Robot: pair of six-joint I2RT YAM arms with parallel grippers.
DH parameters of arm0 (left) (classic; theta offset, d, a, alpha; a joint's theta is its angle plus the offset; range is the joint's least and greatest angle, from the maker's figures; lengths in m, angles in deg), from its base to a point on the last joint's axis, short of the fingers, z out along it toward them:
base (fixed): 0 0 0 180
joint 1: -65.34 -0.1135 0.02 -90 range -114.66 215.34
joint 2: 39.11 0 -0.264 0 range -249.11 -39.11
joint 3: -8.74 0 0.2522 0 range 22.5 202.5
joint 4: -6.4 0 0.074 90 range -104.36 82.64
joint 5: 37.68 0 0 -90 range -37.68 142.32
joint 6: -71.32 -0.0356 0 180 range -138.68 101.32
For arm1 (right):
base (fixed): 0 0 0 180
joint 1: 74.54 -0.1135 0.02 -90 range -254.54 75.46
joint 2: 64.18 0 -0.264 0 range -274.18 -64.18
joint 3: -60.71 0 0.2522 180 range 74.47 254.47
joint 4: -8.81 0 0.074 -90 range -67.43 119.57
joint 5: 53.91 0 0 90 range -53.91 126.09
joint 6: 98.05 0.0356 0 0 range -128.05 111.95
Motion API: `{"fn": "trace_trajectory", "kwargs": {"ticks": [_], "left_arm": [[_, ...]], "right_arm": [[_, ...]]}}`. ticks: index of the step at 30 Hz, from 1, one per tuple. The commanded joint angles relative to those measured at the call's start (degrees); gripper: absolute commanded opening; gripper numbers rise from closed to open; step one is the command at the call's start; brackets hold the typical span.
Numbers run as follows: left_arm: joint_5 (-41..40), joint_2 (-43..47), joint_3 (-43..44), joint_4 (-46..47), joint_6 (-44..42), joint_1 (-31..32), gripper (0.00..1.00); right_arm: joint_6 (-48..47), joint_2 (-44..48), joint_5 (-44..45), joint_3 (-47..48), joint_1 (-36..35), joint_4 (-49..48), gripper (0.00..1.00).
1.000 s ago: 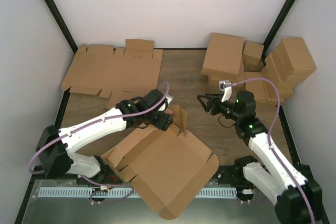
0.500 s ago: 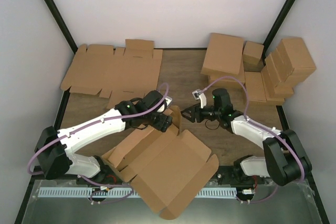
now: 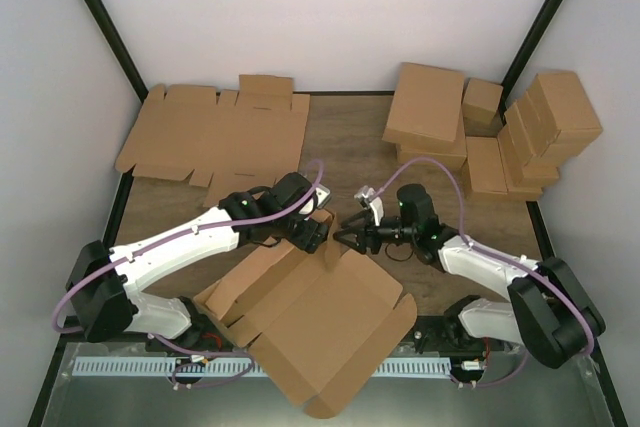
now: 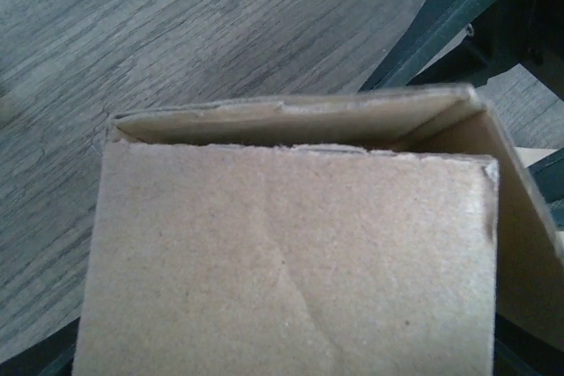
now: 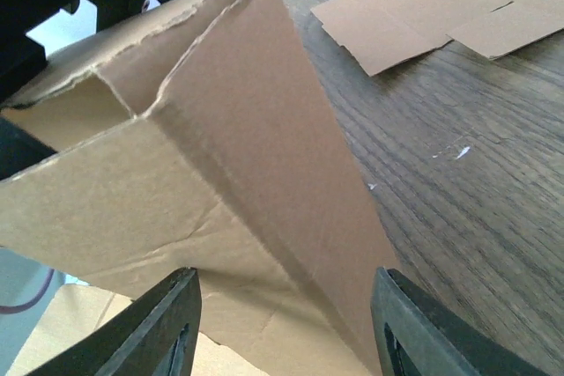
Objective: Fold the paper box
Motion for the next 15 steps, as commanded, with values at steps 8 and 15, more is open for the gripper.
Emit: {"fn": "trace_trajectory", "kwargs": {"ticks": [8,15], "left_arm": [[3.9,1.3,0.2,-2.3,-4.2,0.4,0.75],[10.8,1.7,0.9,-5.0,-7.5,0.4,0.83]], "right_arm": [[-6.4,1.3,9.2,-0.8,-7.2,-3.3,0.58],[-6.5,0.5,13.6,-0.2,-7.6,-4.0,0.58]]}}
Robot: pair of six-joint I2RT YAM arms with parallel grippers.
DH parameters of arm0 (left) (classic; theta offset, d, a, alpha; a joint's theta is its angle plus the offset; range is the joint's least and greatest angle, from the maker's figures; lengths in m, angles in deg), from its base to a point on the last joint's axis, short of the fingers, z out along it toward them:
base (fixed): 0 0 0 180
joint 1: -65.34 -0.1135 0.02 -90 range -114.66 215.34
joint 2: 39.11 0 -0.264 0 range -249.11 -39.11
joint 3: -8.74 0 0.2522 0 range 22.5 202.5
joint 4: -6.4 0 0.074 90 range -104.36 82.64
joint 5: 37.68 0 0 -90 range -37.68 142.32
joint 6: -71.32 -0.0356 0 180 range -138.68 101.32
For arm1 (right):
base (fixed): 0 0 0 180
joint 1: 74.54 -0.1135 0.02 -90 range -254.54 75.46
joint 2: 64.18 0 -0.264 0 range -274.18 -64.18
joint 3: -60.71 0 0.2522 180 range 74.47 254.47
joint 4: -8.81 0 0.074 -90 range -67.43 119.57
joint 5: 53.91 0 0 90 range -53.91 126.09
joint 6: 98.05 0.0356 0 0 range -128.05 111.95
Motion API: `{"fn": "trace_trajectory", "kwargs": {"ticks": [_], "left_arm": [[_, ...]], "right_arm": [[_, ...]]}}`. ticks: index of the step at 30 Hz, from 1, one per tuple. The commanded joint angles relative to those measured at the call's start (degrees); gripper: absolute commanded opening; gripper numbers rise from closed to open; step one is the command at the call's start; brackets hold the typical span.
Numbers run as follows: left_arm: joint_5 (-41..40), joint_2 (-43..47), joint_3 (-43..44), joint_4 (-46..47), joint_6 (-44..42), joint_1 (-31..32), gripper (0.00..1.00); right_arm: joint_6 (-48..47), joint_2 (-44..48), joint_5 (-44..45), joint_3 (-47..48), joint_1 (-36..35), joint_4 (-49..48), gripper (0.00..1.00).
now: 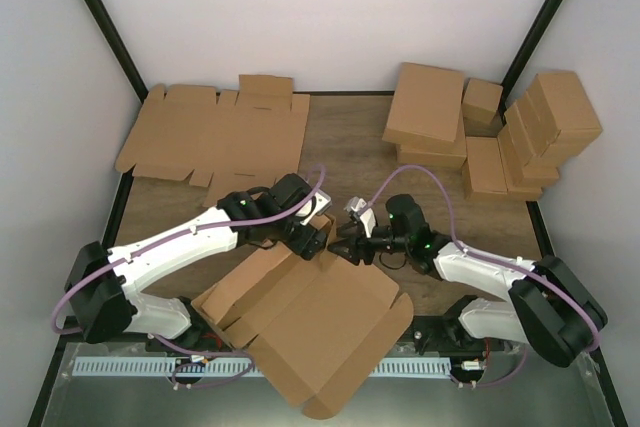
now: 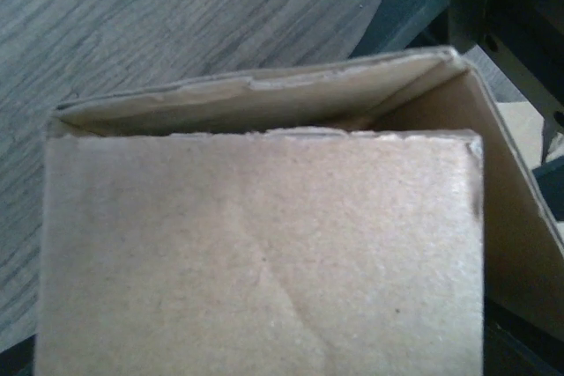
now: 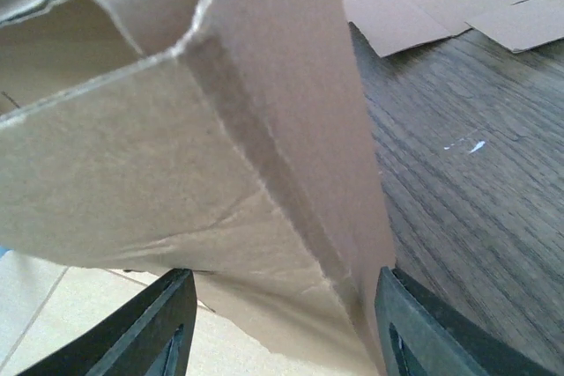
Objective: Fold the paper box
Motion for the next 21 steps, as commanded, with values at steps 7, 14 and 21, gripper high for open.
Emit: {"fn": "trace_trajectory", "kwargs": {"ticks": [7,14,21], "left_arm": [[10.3,1.2,1.6,-3.9,-4.4,0.5,0.91],[15.6,0.5,2.9,-5.6,-6.4,0.5,1.0],[14.7,-0.1,3.9,-6.6,-7.0,0.4,1.0]], "right_arm": [[-1.7,-0.2,5.6,2.0,-0.5,-3.6,0.58],[-3.0,-2.0,4.6,2.9,-0.9,-4.8,0.56],[-4.0,-3.4,8.3,4.0,-4.1,-5.3,0.52]]}}
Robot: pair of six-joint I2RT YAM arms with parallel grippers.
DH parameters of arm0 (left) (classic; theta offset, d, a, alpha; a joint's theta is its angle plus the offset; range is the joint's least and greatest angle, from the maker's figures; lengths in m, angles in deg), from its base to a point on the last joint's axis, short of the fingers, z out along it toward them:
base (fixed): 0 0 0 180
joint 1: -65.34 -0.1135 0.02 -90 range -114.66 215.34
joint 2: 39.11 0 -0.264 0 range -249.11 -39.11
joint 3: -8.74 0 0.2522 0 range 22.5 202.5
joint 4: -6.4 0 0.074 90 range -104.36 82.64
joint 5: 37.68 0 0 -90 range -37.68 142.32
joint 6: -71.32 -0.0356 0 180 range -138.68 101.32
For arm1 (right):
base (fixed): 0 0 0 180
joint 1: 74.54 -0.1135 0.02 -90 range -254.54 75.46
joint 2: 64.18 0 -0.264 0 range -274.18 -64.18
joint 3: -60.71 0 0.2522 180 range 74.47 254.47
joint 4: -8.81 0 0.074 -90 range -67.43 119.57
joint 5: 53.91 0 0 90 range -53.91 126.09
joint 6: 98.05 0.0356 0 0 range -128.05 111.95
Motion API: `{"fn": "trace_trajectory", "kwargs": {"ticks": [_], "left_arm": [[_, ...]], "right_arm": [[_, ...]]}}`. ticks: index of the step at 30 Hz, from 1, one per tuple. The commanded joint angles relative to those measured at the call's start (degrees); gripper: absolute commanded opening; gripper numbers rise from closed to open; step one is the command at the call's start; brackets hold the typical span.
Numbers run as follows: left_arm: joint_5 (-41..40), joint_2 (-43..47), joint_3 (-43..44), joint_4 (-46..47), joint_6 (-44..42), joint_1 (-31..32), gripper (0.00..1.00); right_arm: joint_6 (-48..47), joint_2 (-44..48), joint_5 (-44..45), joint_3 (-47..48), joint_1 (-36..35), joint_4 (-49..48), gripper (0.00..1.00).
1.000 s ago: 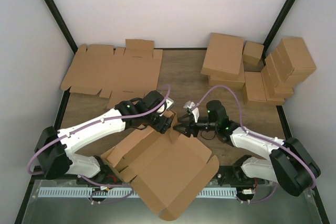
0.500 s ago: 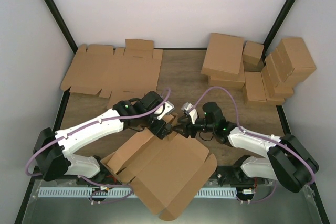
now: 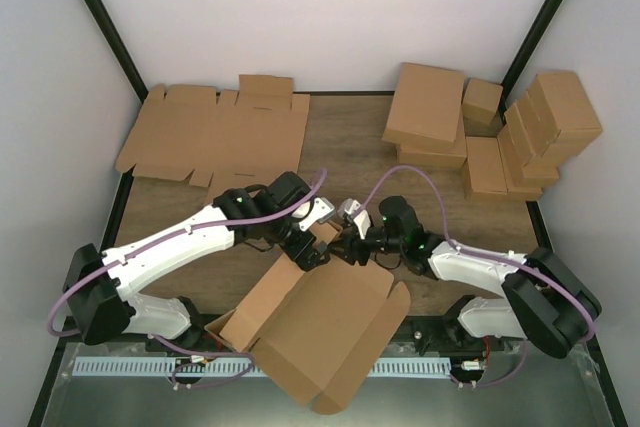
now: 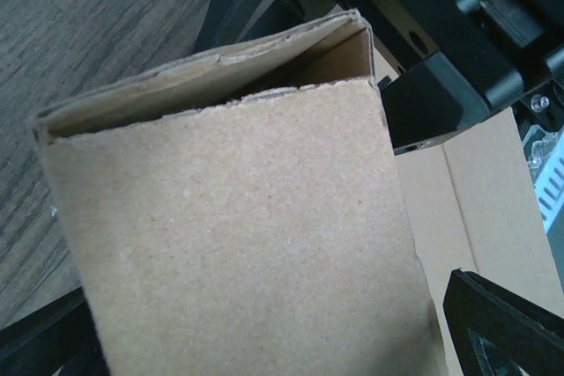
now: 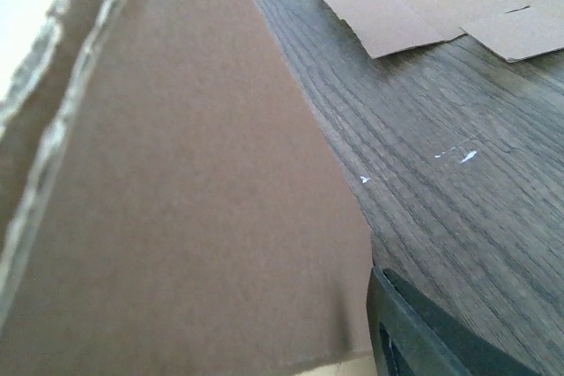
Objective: Fold the paper box
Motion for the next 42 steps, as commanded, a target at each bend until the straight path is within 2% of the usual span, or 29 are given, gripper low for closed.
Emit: {"fn": "trace_trajectory", "kwargs": {"ticks": [1,6,10,13,16,24,30,33,36,40,42], "left_arm": [[4.2,-1.0,1.8,-1.0,-1.3,0.6,1.0],[1.3,-1.2,2.3,-1.5,-0.9,0.5,0.98],[1.5,-0.3,2.1,-0.1,0.6,-0.8,0.97],[4.6,0.7,1.2,2.0,1.9,-3.0,0.96],[7.6,1.7,0.0,4.2,2.5,-4.8,0.94],[14.5,3.1,-3.1,7.5,2.6,-10.0,0.89],[16.0,2.9,-4.2,7.8,2.3,-12.2,0.88],[16.3,3.6,-4.2,8.2,2.8,-14.1,0.89],[16.6,5.3,-3.3,8.8,3.7,-15.4,0.95],[16.4,6.0,-2.9,10.2,5.5,-15.6,0.98],[15.9,5.0,-3.4,10.2,5.5,-15.6,0.97]], "right_arm": [[-1.2,-1.0,4.8,3.4,-2.0,-4.0,0.51],[-0.5,0.5,6.9,1.5,-3.0,-8.3,0.47],[-1.5,0.8,12.8,1.1,-6.1,-10.7,0.38],[-1.8,0.6,18.8,0.5,-8.9,-13.6,0.33],[-1.3,0.6,23.8,-0.8,-10.7,-17.9,0.33],[0.2,-4.6,29.8,-0.6,-11.8,-25.3,0.29],[1.6,-8.6,35.3,-0.4,-12.9,-30.0,0.14],[2.6,-9.6,37.8,0.6,-12.9,-29.3,0.06],[3.9,-9.0,41.7,1.2,-13.0,-26.8,0.01],[4.7,-7.6,46.0,1.1,-13.0,-24.2,0.01],[4.9,-8.2,47.9,2.2,-12.9,-21.6,0.05]]}}
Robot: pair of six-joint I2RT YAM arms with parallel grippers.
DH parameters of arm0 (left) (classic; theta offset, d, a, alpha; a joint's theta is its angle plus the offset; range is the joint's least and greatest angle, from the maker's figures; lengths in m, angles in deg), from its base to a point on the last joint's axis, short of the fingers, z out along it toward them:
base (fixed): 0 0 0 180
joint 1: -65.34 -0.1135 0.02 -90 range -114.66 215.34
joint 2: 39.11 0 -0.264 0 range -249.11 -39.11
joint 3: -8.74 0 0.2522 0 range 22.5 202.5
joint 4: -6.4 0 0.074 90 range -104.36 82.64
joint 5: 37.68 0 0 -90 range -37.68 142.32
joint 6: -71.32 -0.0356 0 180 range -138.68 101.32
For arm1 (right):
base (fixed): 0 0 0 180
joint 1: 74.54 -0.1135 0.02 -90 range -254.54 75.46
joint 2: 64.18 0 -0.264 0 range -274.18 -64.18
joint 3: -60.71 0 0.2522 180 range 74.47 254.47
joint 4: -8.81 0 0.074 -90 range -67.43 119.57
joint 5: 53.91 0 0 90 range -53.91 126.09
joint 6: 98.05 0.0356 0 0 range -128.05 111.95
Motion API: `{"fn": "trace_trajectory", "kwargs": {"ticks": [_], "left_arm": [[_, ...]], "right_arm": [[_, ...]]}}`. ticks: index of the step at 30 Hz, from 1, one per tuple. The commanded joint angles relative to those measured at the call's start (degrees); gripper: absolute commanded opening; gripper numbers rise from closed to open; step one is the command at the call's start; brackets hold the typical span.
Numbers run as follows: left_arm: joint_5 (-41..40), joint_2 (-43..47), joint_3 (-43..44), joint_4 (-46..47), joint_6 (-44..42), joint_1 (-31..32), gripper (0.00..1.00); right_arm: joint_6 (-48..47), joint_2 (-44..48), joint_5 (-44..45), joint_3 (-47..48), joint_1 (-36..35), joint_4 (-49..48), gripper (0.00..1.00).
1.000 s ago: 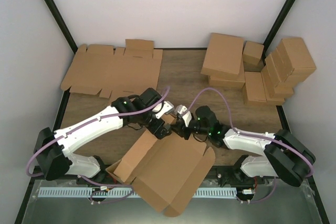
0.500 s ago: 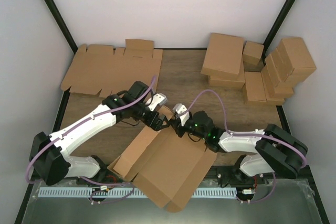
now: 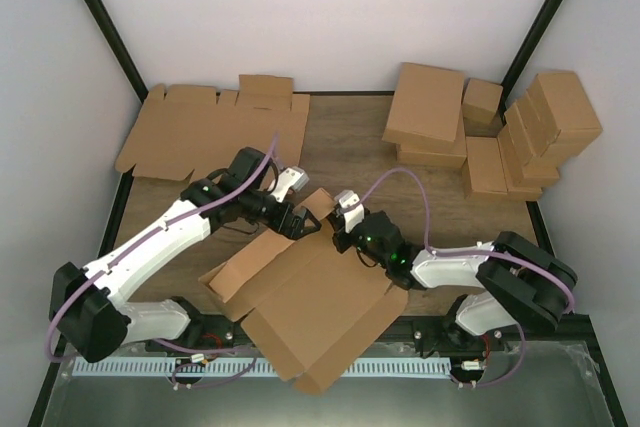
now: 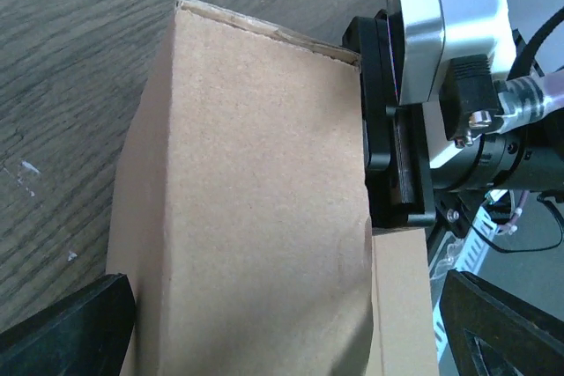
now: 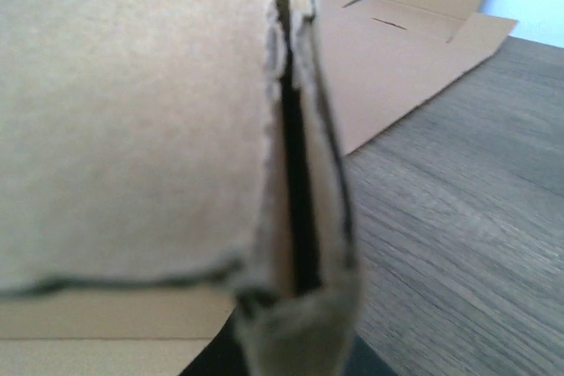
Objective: Fold the paper box
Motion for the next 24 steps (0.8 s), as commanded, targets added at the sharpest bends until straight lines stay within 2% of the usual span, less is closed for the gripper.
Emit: {"fn": "trace_trajectory", "kwargs": {"ticks": [1,5,13,15,17,19,24], "left_arm": [[0.9,-0.9,0.2,2.1,1.0,-0.2,0.97],[0.6,-1.9,-1.9,4.1,1.7,-0.3,0.96],[-0.9,-1.6,-1.7,5.2,2.6,-0.5,0.96],[-0.8,-1.3,-1.7,5.4,2.8,-0.5,0.96],[-1.3,-0.8,-1.4,5.5,3.1,-0.6,0.96],[-2.5,0.4,-0.8,5.1,3.4,-0.6,0.97],[-9.9,6.4,0.6,4.1,4.9,-0.7,1.0]], "right_arm": [[1.8,0.4,7.4,3.8,-0.2,3.4,0.08],[3.1,0.1,8.1,3.8,-0.3,4.0,0.2],[2.7,-3.4,7.0,4.2,-0.3,1.3,0.21],[2.7,-4.4,7.3,4.3,-0.2,0.6,0.18],[3.5,-4.4,8.5,4.5,-0.3,0.6,0.07],[4.5,-3.3,9.7,4.0,-0.3,0.5,0.01],[5.0,0.7,12.4,3.6,-0.3,3.7,0.01]]}}
